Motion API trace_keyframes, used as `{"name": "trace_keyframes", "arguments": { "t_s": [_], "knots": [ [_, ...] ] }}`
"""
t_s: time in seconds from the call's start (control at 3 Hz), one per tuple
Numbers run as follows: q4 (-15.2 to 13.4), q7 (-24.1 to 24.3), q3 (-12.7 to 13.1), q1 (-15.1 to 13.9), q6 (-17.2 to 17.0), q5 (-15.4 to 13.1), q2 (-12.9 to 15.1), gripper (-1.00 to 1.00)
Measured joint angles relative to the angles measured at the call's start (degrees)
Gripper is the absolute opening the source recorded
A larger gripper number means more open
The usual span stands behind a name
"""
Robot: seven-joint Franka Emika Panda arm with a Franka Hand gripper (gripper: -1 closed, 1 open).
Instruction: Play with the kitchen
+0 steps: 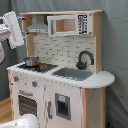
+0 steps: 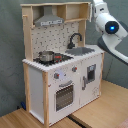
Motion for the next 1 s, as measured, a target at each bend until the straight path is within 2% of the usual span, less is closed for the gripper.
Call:
{"name": "trace_keyframes", "arguments": {
  "t_s": [0.67,1.0],
  "knots": [
    [-5.6,3.1,-2.4,7.4,-2.1,-9.7,0.0,1.0],
    [-7.4,5.2,-3.4,10.6,-3.9,-14.1,0.1,1.0]
  ]
}}
